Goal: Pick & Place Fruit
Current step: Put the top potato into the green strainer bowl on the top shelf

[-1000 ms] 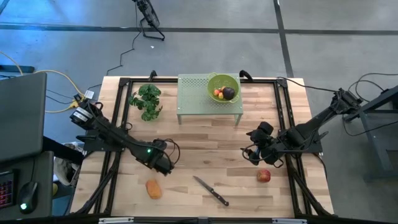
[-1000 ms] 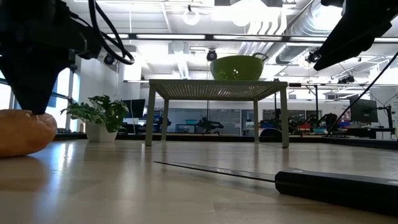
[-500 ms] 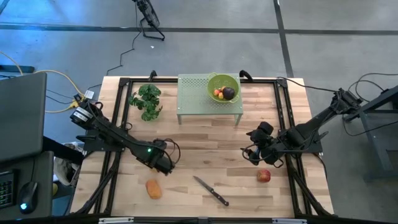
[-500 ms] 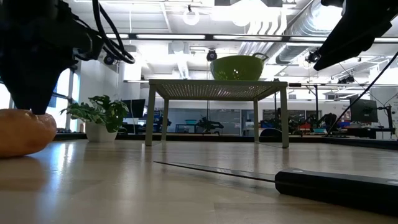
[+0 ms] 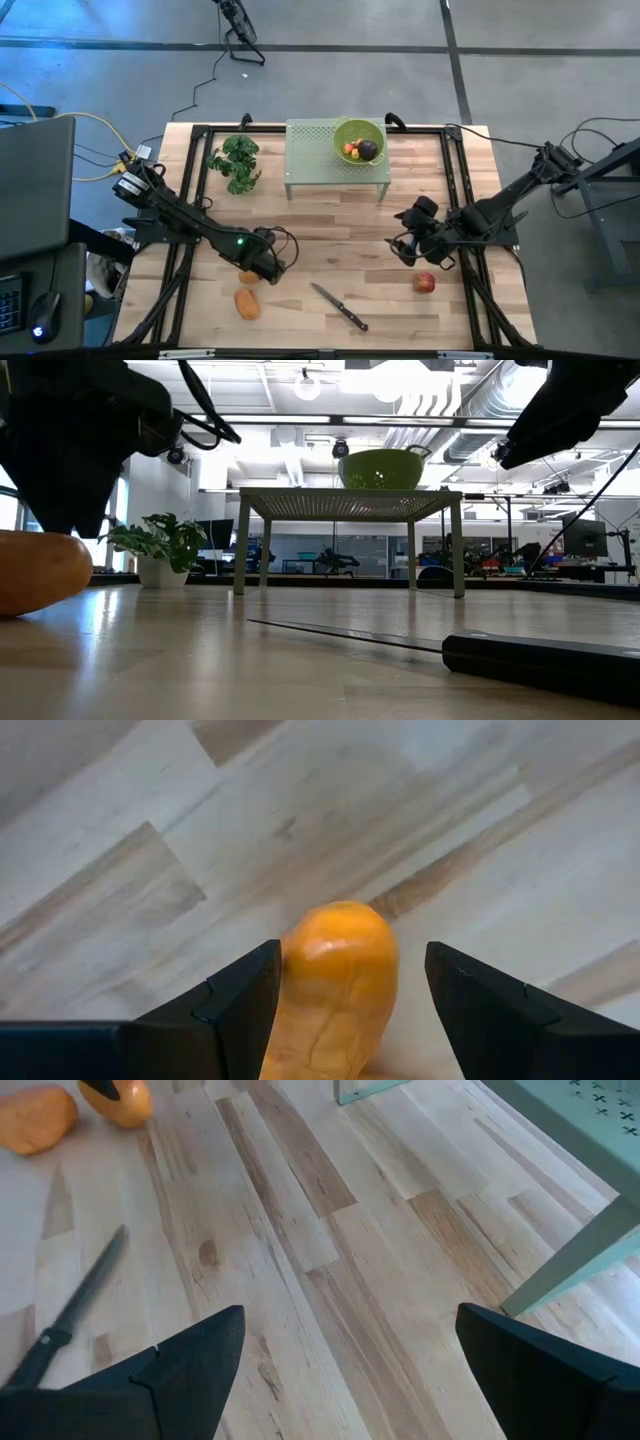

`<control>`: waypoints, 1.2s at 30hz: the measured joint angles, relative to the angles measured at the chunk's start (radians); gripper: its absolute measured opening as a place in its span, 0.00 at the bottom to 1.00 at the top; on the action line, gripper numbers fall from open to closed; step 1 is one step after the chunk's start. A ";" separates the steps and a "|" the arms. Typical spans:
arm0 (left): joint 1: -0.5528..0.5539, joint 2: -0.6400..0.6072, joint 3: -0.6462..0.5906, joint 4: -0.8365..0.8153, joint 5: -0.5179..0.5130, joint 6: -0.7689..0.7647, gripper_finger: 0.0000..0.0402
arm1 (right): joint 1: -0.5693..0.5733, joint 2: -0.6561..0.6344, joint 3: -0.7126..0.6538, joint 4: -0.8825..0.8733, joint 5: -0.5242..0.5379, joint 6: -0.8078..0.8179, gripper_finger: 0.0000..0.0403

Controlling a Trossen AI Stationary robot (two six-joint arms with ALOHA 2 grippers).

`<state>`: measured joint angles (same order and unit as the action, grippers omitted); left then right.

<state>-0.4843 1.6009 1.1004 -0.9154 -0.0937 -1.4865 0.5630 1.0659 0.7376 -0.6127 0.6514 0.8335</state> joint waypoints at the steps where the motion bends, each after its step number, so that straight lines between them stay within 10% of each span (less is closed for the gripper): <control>1: 0.000 0.000 0.000 0.000 0.011 0.011 0.60 | 0.000 0.000 0.000 0.009 0.000 0.000 0.88; 36: 0.000 0.000 0.000 -0.021 0.047 0.189 0.60 | 0.000 0.000 0.000 0.113 0.000 0.000 0.88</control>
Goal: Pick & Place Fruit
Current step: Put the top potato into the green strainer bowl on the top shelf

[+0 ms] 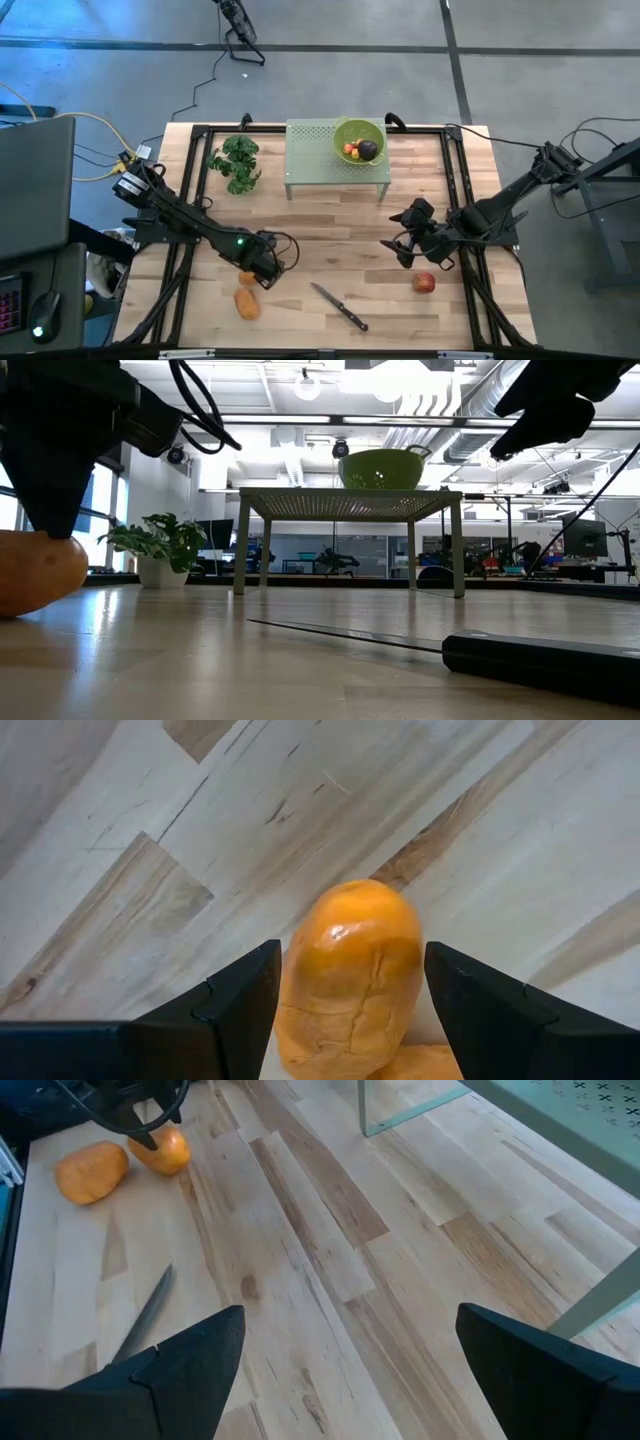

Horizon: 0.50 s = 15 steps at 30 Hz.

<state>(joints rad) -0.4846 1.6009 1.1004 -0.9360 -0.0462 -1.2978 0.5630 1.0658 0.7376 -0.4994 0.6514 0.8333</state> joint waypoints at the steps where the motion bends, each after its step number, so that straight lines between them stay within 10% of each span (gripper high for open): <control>1: 0.000 0.000 0.000 0.000 0.009 0.010 0.60 | 0.000 0.000 0.000 0.003 0.000 0.000 0.88; 15: -0.029 0.000 0.000 -0.010 0.013 0.011 0.60 | 0.000 0.000 0.000 0.011 0.000 0.000 0.88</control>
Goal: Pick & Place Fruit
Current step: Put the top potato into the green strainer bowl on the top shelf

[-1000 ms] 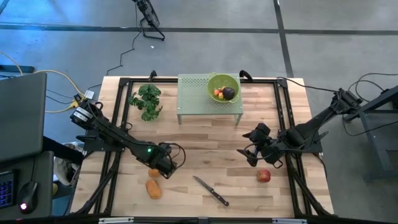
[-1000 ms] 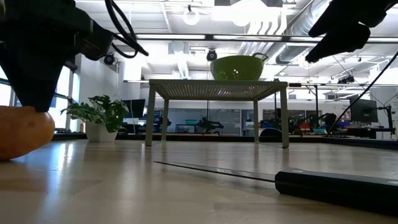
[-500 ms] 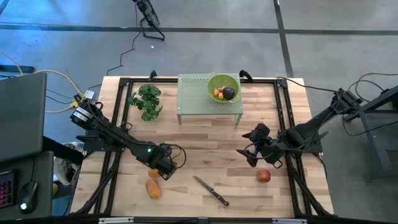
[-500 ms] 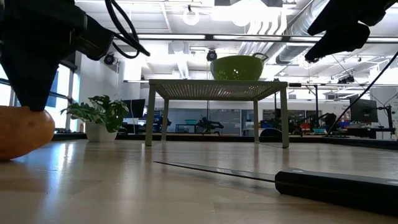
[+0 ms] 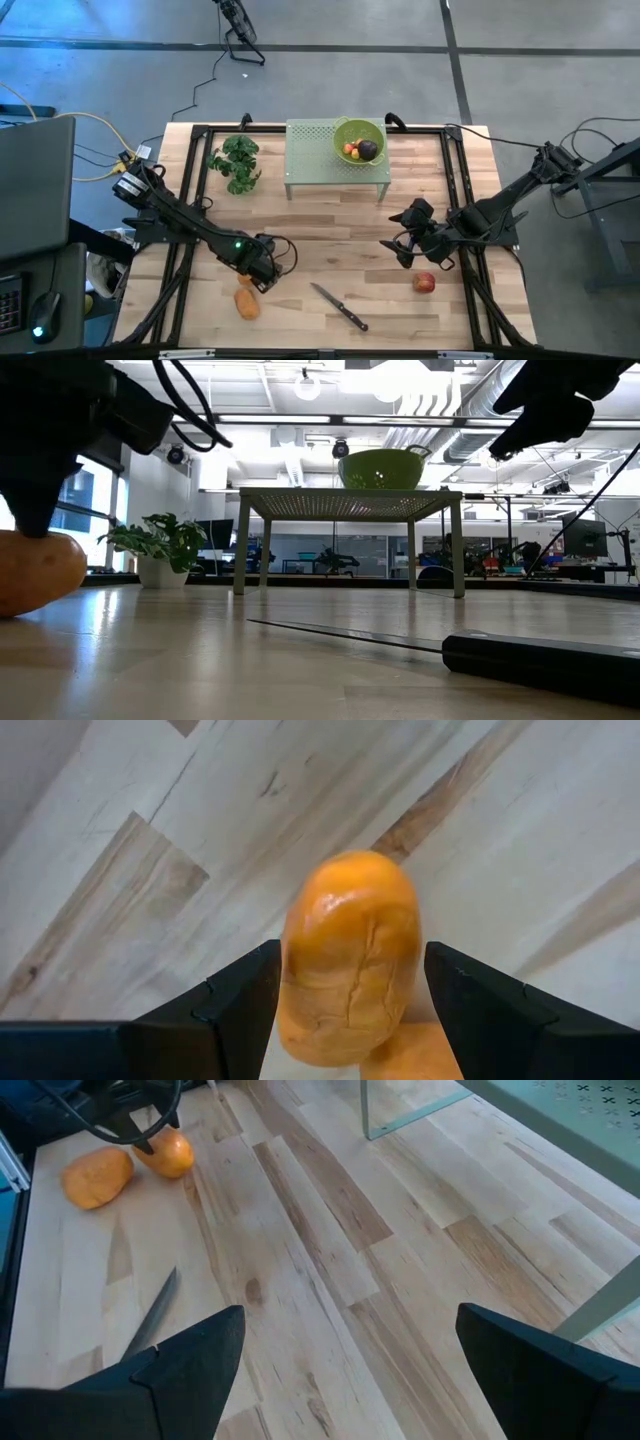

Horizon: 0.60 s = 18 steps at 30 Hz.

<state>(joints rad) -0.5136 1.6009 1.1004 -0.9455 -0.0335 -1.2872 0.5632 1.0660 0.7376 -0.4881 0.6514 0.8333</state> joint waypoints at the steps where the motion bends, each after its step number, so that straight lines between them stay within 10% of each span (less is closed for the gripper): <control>1: -0.006 0.000 0.000 0.000 -0.001 0.000 0.60 | 0.000 0.000 0.000 0.000 0.000 0.000 0.88; 11: -0.012 0.000 0.000 0.017 -0.002 -0.007 0.64 | 0.000 0.000 0.000 0.000 0.000 0.000 0.88; 18: -0.013 0.000 0.000 -0.015 0.025 0.003 0.95 | 0.000 0.000 0.000 0.000 0.000 0.000 0.88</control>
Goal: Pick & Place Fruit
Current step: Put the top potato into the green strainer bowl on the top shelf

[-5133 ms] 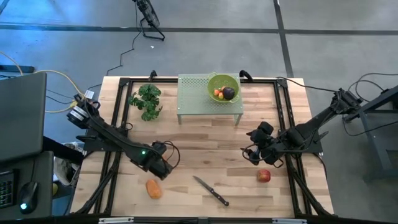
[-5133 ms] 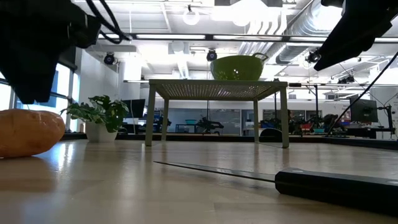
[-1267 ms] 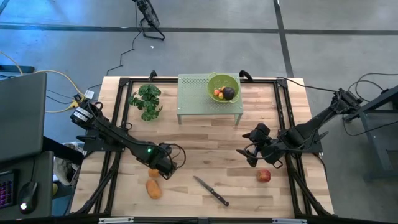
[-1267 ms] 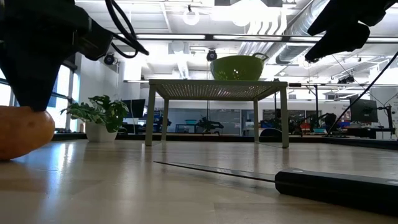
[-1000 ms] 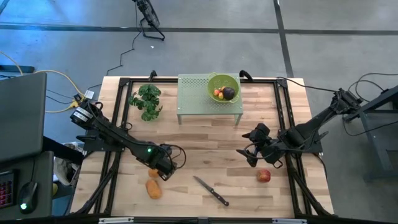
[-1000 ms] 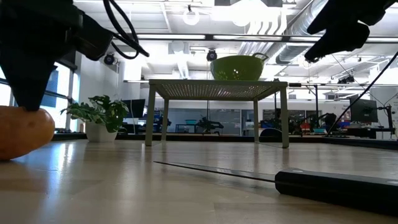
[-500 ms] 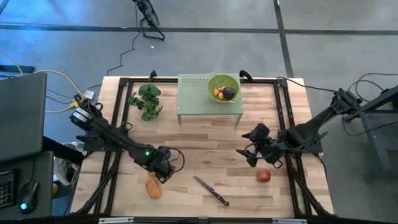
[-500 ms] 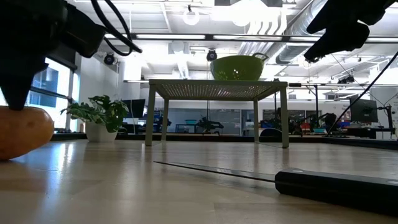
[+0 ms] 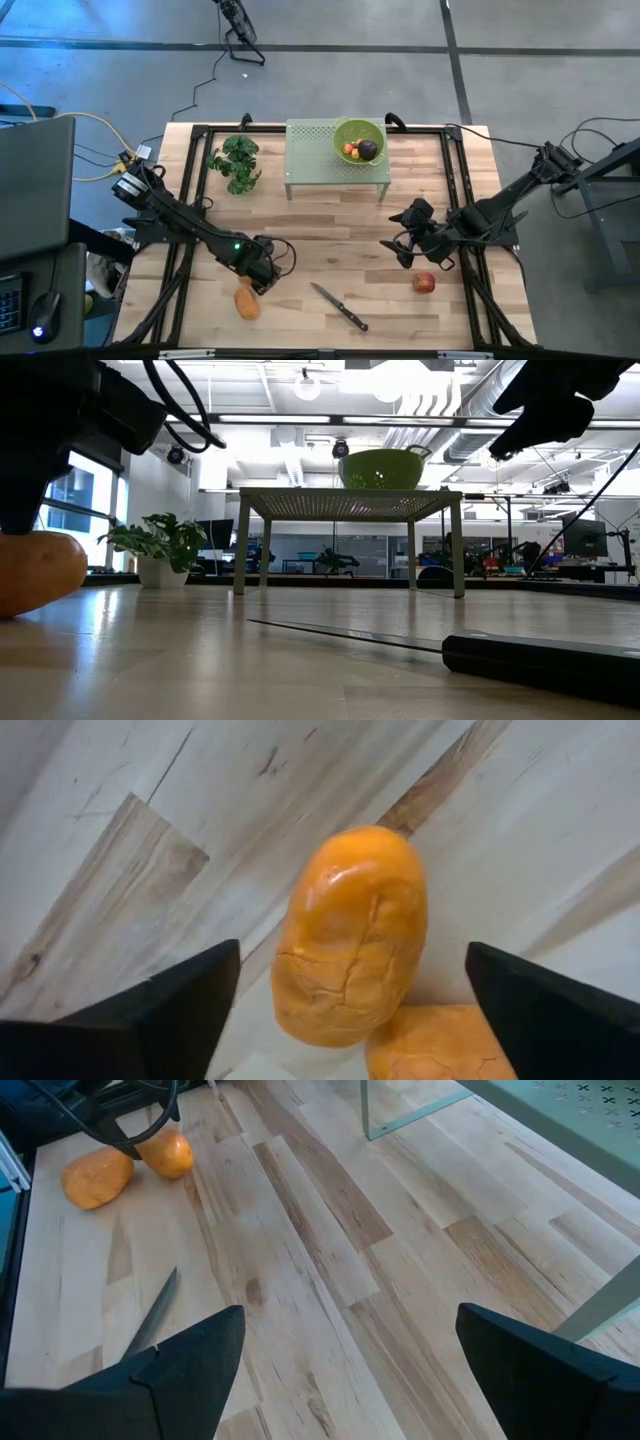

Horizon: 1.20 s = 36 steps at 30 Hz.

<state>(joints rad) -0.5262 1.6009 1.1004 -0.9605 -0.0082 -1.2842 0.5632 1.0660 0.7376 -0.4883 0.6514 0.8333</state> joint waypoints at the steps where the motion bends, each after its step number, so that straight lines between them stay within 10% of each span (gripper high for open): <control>1: -0.001 0.000 0.000 -0.004 0.002 0.009 0.97 | 0.000 0.000 0.000 0.000 0.000 0.000 0.88; 36: -0.004 0.166 0.000 0.054 0.019 0.127 0.78 | 0.000 0.000 0.000 0.000 0.000 0.000 0.88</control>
<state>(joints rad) -0.5301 1.7668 1.1004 -0.9070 0.0111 -1.1568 0.5631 1.0658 0.7376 -0.4881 0.6514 0.8333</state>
